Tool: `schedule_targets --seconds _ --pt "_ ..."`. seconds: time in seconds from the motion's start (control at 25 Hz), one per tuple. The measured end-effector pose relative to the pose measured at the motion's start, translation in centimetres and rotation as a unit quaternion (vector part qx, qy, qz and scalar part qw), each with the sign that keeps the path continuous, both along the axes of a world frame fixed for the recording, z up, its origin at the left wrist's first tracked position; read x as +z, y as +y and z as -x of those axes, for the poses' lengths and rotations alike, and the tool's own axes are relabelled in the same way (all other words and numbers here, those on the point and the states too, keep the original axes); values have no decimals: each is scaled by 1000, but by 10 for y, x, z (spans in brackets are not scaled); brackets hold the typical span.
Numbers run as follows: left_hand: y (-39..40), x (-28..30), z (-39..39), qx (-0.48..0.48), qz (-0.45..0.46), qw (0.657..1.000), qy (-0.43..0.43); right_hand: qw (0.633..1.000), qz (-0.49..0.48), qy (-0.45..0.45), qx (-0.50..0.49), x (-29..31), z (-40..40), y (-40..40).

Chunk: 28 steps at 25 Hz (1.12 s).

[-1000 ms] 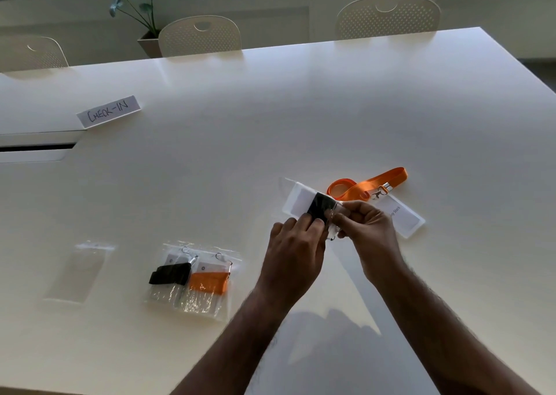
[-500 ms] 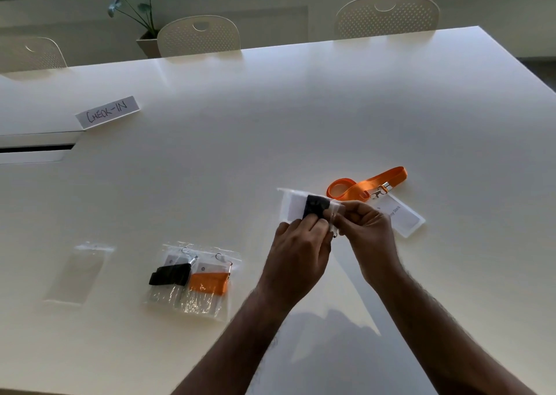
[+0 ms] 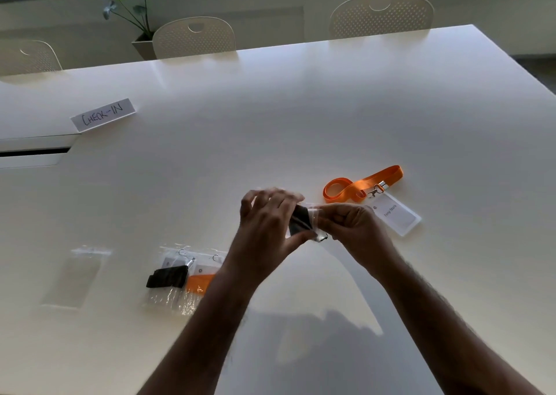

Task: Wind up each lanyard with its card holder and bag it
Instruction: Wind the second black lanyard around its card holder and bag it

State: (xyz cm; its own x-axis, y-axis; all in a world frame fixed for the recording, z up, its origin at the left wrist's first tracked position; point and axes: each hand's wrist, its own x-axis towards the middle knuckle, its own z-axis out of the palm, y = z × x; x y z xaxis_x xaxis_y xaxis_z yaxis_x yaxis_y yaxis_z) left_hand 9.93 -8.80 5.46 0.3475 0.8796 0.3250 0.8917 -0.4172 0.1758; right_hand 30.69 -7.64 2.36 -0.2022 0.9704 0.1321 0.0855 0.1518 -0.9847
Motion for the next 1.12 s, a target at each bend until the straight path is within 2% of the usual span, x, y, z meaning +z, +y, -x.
schedule_targets --seconds 0.16,0.28,0.6,0.72,0.84,1.0,1.12 --pt "4 3 3 -27 134 987 -78 996 -1 -80 27 1 0 1" --pt "5 2 7 -42 167 979 -106 994 12 -94 46 3 -1 0" --pt "8 2 12 -37 252 964 -81 987 -11 -141 82 1 1 1" --pt "9 0 13 -37 287 950 -118 990 -1 -108 89 -1 4 1" --pt "7 -5 14 -48 307 931 -191 993 -7 -97 73 -5 8 3" --pt "7 -10 16 -42 345 876 -334 991 -28 -108 68 -5 8 3" --pt "7 -14 15 -24 348 826 -443 992 -80 -98 -13 1 1 5"
